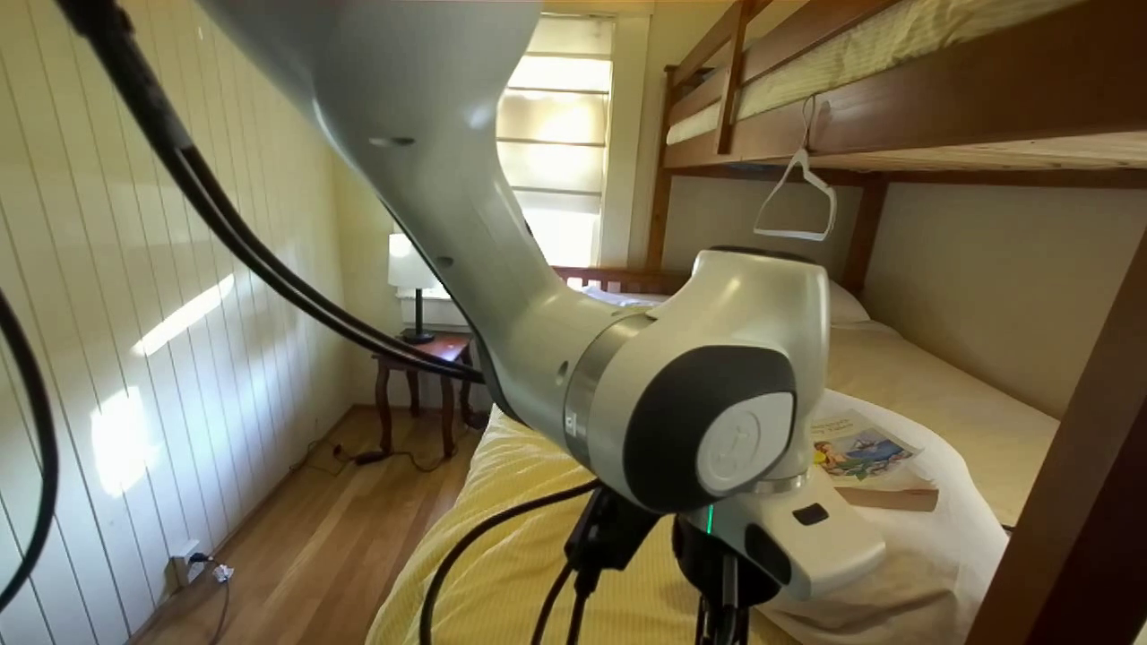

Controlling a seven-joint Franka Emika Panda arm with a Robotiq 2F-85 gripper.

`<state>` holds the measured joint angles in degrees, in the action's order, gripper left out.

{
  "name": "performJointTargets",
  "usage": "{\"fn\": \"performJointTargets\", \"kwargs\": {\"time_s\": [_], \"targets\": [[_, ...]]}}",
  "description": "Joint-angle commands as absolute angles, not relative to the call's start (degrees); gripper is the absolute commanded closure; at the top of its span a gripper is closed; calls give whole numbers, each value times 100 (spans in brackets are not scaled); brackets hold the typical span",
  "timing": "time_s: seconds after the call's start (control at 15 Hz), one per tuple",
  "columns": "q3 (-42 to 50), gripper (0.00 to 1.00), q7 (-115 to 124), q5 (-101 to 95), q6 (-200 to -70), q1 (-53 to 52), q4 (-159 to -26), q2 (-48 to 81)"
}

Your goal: Put the yellow ring and orange ring on the book

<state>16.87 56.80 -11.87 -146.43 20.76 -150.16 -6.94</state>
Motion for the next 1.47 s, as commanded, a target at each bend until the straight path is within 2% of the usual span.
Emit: {"fn": "performJointTargets", "kwargs": {"time_s": [0.0,0.4,0.53,0.67,0.73,0.8,1.13,1.27,1.4], "targets": [[1762,0,5441,-653,-14599,2114,-14787,-387],[1789,1,5334,-205,-14523,2013,-14446,-10],[1790,6,5322,-126,-14517,1976,-14379,97],[1803,19,5290,-34,-14500,1945,-14334,185],[1811,15,5297,-6,-14503,1934,-14341,205],[1816,18,5298,20,-14506,1924,-14360,213],[1818,18,5408,11,-14632,1866,-14566,187],[1826,20,5446,-1,-14650,1858,-14615,165],[1831,27,5448,14,-14653,1862,-14620,165]]}}
